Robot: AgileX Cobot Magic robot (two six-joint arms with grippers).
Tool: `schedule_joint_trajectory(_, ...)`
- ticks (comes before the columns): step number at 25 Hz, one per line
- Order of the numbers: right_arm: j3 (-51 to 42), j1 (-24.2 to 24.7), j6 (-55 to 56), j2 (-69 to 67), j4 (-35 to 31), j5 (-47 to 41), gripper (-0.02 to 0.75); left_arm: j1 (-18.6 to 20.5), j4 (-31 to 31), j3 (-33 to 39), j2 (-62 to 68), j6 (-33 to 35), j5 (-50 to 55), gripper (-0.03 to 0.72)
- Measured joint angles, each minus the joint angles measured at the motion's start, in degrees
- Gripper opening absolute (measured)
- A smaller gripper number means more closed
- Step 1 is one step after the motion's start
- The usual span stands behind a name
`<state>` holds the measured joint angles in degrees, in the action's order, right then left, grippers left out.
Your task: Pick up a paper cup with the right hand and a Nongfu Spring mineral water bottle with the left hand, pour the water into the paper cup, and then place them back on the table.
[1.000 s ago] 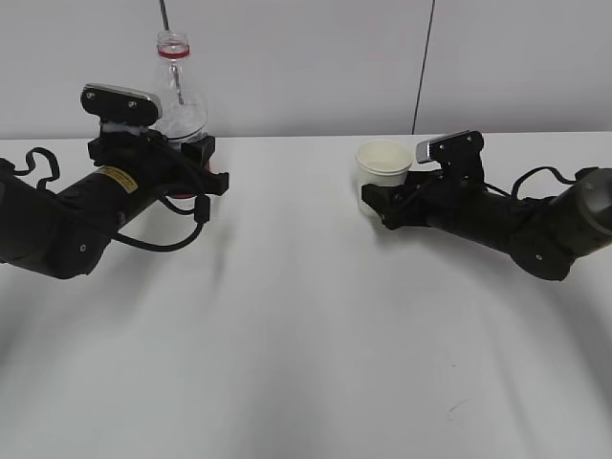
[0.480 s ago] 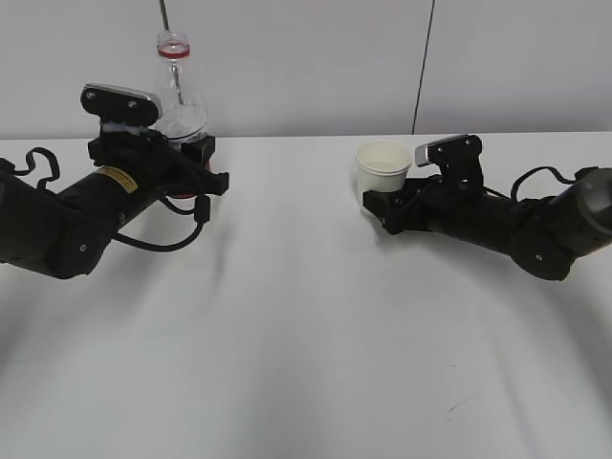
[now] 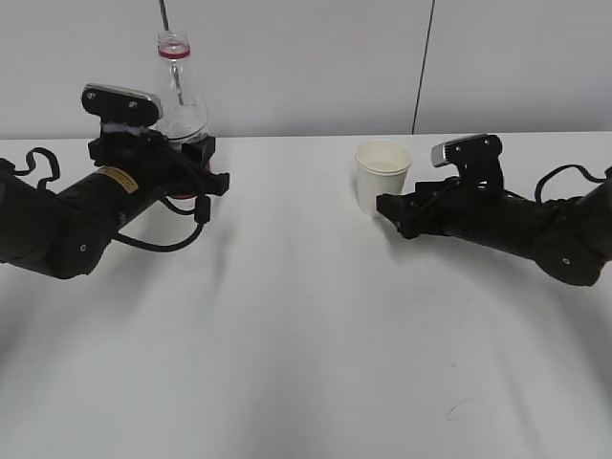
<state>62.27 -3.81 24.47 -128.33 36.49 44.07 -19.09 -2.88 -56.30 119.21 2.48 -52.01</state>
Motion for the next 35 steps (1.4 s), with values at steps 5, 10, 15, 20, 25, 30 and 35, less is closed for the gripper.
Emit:
schedule_joint_trajectory(5, -3.8, 0.2, 0.0, 3.5, 0.0, -0.6, 0.588, 0.0, 0.1, 0.0, 0.0, 0.0, 0.2, 0.295)
schedule_joint_trajectory(10, -7.5, 0.3, 0.0, 8.3, 0.1, -0.7, 0.588, 0.0, 1.0, 0.0, 0.0, 0.0, 0.2, 0.295)
schedule_joint_trajectory(15, -9.5, 0.3, 0.0, 12.6, 0.4, -1.1, 0.587, 0.0, 2.9, -1.0, 1.2, 0.0, 0.2, 0.295)
schedule_joint_trajectory(20, -9.7, 0.3, 1.3, 14.8, 0.4, -3.0, 0.587, 0.0, 3.3, -2.7, 3.4, 0.0, 1.0, 0.295)
schedule_joint_trajectory(25, -9.7, 0.3, 3.6, 15.8, 0.5, -4.6, 0.587, 0.0, 5.1, -4.2, 5.7, 0.0, 1.4, 0.295)
schedule_joint_trajectory(30, -9.7, 0.3, 4.8, 17.7, 1.7, -7.2, 0.587, 0.0, 5.4, -4.5, 5.8, 0.0, 1.9, 0.295)
schedule_joint_trajectory(35, -9.8, 0.3, 5.4, 20.3, 2.3, -10.5, 0.586, 0.0, 5.6, -4.6, 5.8, 0.0, 2.1, 0.333)
